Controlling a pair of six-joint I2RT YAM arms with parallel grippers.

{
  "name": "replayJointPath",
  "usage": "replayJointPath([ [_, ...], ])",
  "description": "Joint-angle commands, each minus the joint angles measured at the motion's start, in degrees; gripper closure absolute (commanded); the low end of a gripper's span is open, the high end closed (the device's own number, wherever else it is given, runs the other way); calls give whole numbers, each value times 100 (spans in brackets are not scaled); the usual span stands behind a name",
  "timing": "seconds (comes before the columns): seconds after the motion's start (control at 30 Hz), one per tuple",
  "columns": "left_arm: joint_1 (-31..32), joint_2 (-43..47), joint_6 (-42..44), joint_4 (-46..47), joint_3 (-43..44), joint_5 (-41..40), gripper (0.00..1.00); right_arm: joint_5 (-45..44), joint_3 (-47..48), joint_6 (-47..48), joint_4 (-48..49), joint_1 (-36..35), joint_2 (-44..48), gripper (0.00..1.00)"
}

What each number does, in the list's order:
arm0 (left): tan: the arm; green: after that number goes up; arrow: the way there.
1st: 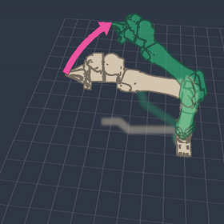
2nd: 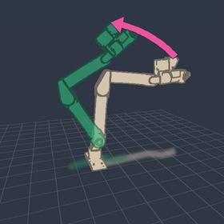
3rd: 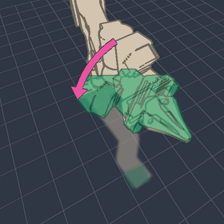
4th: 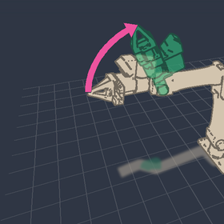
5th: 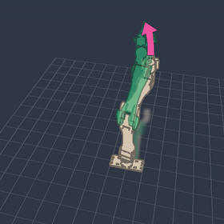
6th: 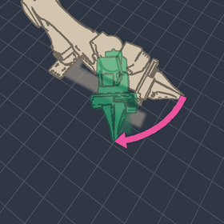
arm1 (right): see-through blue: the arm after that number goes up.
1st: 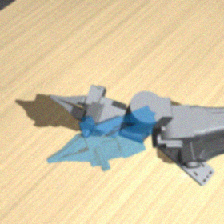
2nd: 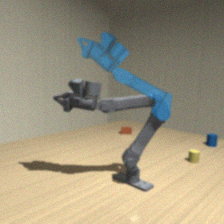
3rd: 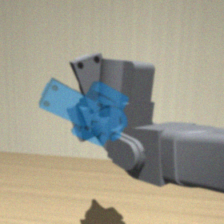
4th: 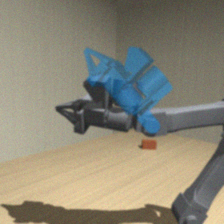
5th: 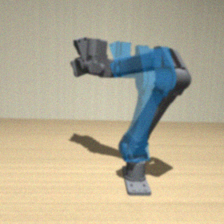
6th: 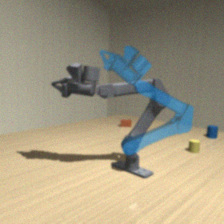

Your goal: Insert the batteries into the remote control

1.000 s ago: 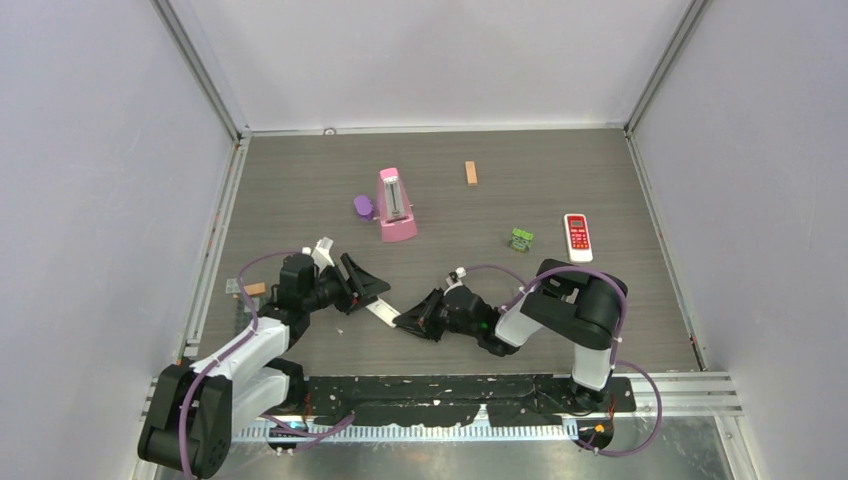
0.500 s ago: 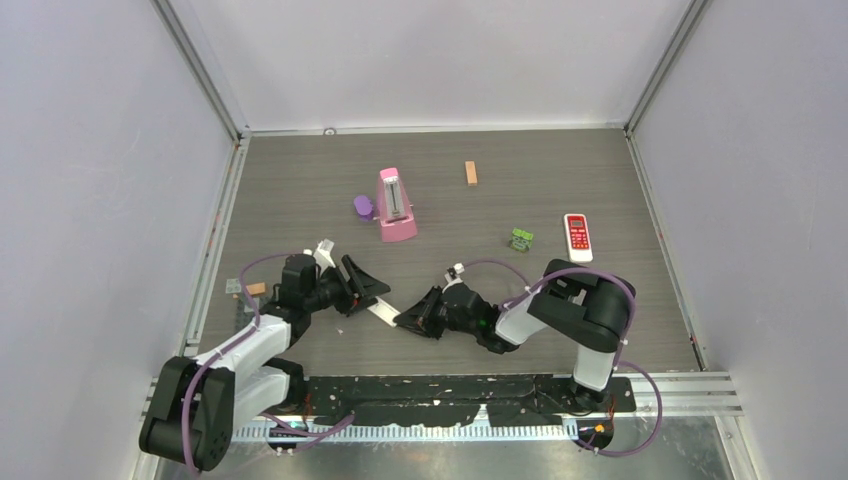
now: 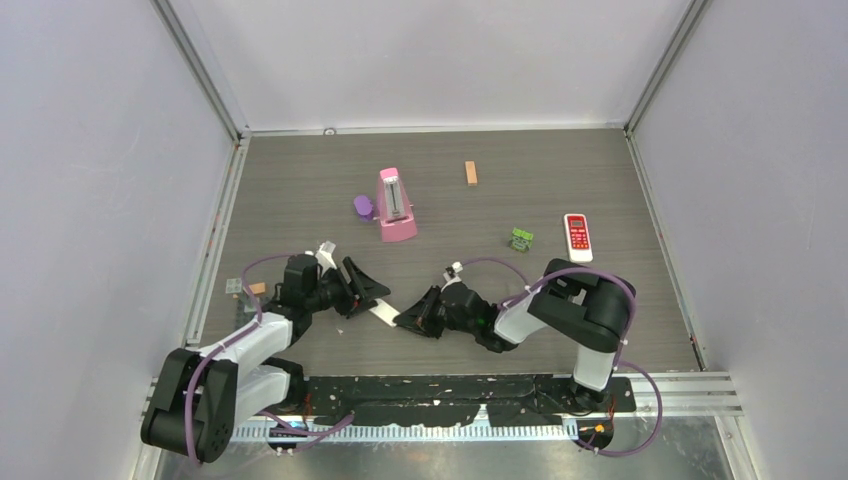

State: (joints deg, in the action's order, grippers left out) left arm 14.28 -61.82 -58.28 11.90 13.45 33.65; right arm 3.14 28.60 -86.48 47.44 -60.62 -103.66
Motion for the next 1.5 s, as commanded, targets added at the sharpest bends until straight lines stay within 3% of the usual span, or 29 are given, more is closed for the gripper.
replayJointPath([
  [0.0,22,-12,73,145,148,71,40,83,169,-2,-205,21,-283,95],
  [0.5,22,174,38,310,237,-205,40,65,234,-217,-812,37,-257,83],
  [0.83,22,443,440,-741,303,-1253,41,-107,506,-27,-1854,36,-79,73],
  [1.1,22,141,461,-773,205,-1239,42,-122,792,78,-2276,37,-140,69],
  [1.47,26,208,397,-777,61,-1308,52,-391,1294,235,-3248,33,-217,69],
])
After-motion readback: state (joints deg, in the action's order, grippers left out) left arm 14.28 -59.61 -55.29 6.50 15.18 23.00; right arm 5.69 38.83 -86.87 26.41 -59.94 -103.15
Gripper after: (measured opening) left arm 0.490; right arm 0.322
